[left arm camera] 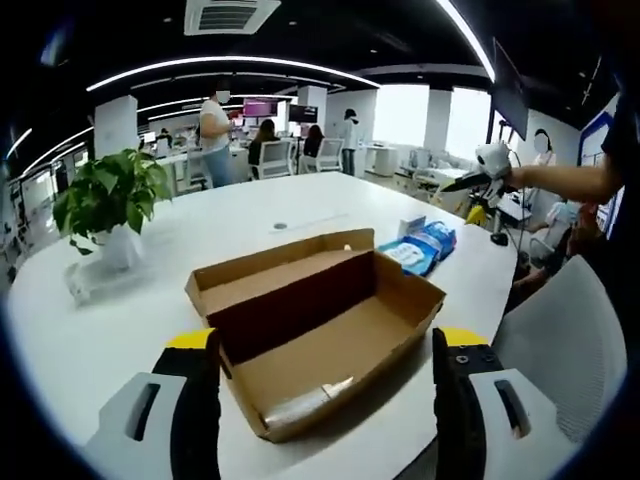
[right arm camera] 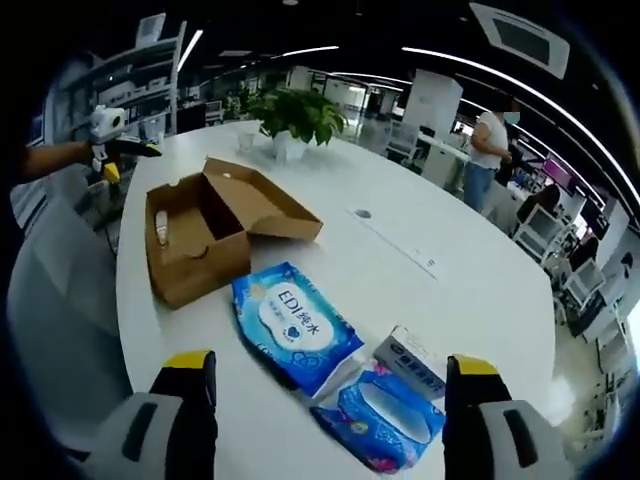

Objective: Operate the shoe box by opening the lid, removing the specified soft item, and placing it in the target area until the item is outside and the box remains undamaged.

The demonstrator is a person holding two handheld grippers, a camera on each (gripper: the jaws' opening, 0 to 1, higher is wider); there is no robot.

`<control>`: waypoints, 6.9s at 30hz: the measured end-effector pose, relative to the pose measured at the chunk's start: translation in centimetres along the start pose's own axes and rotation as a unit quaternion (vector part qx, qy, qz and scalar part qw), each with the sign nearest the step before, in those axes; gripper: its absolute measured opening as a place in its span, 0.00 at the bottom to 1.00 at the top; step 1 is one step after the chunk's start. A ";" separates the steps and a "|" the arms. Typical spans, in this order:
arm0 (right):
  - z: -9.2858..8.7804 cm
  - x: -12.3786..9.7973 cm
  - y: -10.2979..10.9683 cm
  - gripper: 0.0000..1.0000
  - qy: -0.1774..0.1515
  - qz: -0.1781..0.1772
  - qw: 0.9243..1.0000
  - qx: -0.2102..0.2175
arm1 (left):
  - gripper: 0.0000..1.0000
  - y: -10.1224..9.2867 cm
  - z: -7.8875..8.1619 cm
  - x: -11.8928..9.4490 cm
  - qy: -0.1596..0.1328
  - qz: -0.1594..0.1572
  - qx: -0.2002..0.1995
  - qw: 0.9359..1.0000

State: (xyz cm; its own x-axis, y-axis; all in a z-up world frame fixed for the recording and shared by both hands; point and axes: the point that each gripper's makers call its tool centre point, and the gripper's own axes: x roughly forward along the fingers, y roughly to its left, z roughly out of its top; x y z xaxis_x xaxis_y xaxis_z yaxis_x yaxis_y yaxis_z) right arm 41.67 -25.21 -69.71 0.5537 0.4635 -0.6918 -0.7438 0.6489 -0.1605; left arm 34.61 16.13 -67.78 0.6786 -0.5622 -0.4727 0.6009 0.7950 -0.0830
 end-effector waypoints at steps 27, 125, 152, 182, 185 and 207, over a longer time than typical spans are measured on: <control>0.1 -3.3 7.4 1.00 -0.039 -0.023 0.997 0.060 | 0.81 0.5 0.1 2.9 0.068 -0.080 0.071 0.992; -0.4 -5.4 16.5 0.99 -0.062 -0.041 0.984 0.163 | 0.47 2.8 -11.2 9.1 0.393 -0.234 0.329 0.826; 0.0 -5.3 17.1 0.96 -0.067 -0.035 0.984 0.161 | 0.29 2.3 -14.0 7.6 0.404 -0.253 0.336 0.812; 1.0 -5.3 17.2 0.92 -0.080 -0.034 0.981 0.174 | 0.20 2.7 -14.3 8.9 0.380 -0.213 0.346 0.831; 1.0 -5.3 17.1 0.91 -0.080 -0.035 0.981 0.174 | 0.20 2.7 -14.0 8.9 0.379 -0.207 0.342 0.835; 2.1 -5.1 17.9 0.88 -0.092 -0.012 0.981 0.170 | 0.19 1.9 -9.3 8.5 0.327 -0.178 0.367 0.852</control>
State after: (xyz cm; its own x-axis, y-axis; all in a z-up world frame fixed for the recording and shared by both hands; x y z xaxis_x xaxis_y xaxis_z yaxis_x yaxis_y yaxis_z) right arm 26.31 -14.64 -67.61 0.6517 0.5262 -0.5463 -0.5783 0.8107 0.0910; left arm 37.56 14.96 -80.12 0.1615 -0.2999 -0.9402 0.9849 0.1087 0.1345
